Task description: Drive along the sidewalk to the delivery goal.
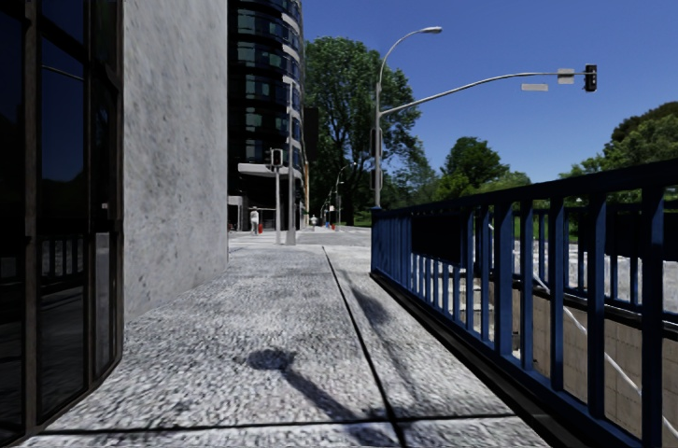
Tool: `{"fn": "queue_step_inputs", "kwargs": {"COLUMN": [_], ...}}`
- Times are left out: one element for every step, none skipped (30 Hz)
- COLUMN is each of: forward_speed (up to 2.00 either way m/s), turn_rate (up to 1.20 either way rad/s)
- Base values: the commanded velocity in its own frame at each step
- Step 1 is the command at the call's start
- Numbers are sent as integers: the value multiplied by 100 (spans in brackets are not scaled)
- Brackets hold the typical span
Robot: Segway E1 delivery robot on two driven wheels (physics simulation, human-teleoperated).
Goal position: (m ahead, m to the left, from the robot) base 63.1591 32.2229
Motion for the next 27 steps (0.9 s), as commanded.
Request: {"fn": "queue_step_inputs", "kwargs": {"forward_speed": [200,200,200,200,200,200,200,200,200,200,200,200,200,200,200,200,200,200,200,200,200,200,200,200,200,200,200], "turn_rate": [23,25,26,27,27,27,27,27,27,27,27,27,27,28,28,28,30,31,31,32,32,32,32,32,32,32,32]}}
